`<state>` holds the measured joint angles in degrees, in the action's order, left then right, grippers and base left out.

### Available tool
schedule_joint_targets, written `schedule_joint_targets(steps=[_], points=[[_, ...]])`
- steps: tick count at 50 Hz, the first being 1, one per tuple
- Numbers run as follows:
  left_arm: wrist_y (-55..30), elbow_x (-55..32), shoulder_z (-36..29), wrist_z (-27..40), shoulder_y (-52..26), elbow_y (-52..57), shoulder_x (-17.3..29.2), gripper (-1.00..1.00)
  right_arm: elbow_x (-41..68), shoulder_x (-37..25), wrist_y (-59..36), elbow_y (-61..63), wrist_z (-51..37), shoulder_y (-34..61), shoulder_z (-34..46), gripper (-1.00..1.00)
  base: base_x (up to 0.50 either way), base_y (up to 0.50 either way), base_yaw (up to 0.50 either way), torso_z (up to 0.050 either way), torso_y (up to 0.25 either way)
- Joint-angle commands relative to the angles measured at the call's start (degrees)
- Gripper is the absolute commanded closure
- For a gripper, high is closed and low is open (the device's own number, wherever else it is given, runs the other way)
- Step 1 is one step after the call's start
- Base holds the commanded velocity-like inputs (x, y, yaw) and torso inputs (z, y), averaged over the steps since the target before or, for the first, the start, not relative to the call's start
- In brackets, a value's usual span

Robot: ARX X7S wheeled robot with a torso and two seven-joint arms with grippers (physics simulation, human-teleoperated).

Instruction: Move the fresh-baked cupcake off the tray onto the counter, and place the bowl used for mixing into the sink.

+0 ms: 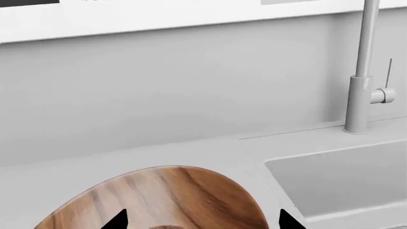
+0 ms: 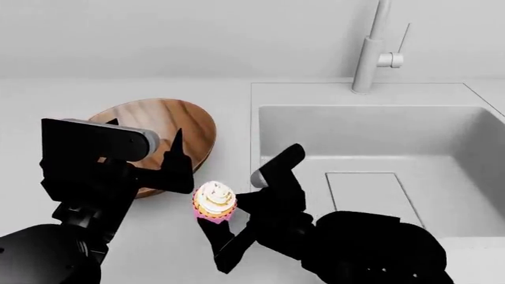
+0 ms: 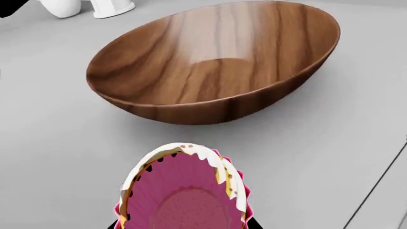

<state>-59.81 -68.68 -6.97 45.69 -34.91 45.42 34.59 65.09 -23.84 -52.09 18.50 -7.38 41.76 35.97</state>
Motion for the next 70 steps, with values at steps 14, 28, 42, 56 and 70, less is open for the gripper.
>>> schedule_joint_targets(steps=[14,28,42,56,70], points=[[0.9,0.5,-0.5,-0.2,0.7,-0.3,0.3,-1.0,-3.8,1.2,0.9,-2.8,4.3,-0.6,4.3,1.0,0.0,0.0,0.0,0.0,0.0],[1.6,0.8,-0.6,-0.6,1.1,-0.3,0.7,-1.0,-3.6,1.2,0.9,-2.7,3.9,-0.7,4.6,-1.0,0.0,0.0,0.0,0.0,0.0],[2.5,0.8,-0.2,-0.6,1.9,0.1,1.1,-1.0,-3.1,0.8,0.5,-1.4,3.4,-0.2,4.8,-1.0,0.0,0.0,0.0,0.0,0.0],[3.0,0.2,0.1,-0.3,2.0,0.4,1.3,-1.0,-0.5,-1.8,-0.6,4.1,-1.3,0.6,1.8,-1.0,0.0,0.0,0.0,0.0,0.0],[2.1,-2.3,0.3,1.4,0.6,0.9,2.0,-1.0,2.4,-4.4,-1.2,8.8,-4.7,-0.3,-0.2,-1.0,0.0,0.0,0.0,0.0,0.0]])
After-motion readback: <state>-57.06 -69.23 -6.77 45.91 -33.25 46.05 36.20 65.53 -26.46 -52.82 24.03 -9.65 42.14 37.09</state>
